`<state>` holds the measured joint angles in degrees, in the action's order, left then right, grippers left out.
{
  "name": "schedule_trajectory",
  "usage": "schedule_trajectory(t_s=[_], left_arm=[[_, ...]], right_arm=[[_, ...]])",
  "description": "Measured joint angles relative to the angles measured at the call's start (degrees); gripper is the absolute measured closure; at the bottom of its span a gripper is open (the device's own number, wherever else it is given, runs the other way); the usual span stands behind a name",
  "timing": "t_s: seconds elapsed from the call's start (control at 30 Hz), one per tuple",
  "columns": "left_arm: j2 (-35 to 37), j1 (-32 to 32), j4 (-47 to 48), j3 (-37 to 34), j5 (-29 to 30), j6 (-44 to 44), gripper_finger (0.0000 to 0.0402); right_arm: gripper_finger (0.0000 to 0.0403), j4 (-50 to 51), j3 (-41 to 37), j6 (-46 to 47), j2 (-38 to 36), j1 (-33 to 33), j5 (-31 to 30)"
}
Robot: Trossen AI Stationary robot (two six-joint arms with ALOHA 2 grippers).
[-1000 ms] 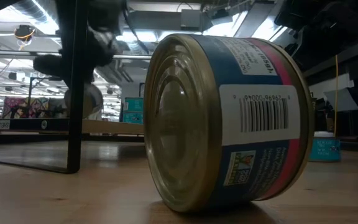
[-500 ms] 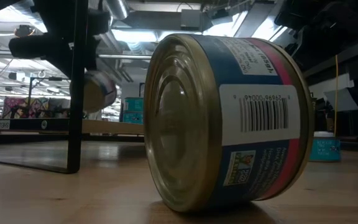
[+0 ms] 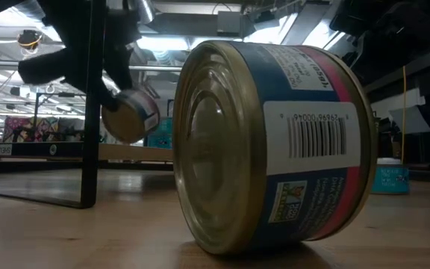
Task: Stack canned seafood by type on shelf
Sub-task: Put the blue tuna can on the shelf, then stack the light blue tuna can on top of the light blue tuna can on the shelf
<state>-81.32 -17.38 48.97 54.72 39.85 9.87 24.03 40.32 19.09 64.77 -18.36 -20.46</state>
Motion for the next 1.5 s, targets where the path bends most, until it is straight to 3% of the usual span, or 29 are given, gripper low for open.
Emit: schedule_trajectory(t_s=[0.47, 0.53, 1.07, 1.33, 1.5], left_arm=[[-4.6, -1.8, -0.5, 0.1, 1.5, 5.6, 0.0184], [-4.5, -1.8, 0.1, 0.0, -0.4, 5.2, 0.0179], [-4.5, -1.7, 0.0, 0.0, 0.3, -3.0, 0.0132], [-4.5, -1.7, -0.1, 0.0, -9.6, -8.6, 0.0131], [-4.4, -1.7, -0.1, 0.0, -10.0, -9.1, 0.0131]], right_arm=[[0.0151, 0.0, 0.0, 0.1, 0.0, 0.0, 0.1], [0.0151, 0.0, 0.0, 0.1, 0.0, 0.0, 0.1], [0.0151, 0.0, 0.0, 0.1, 0.0, 0.0, 0.1], [0.0151, 0.0, 0.0, 0.1, 0.0, 0.0, 0.1], [0.0151, 0.1, 0.0, 0.1, 0.0, 0.0, 0.1]])
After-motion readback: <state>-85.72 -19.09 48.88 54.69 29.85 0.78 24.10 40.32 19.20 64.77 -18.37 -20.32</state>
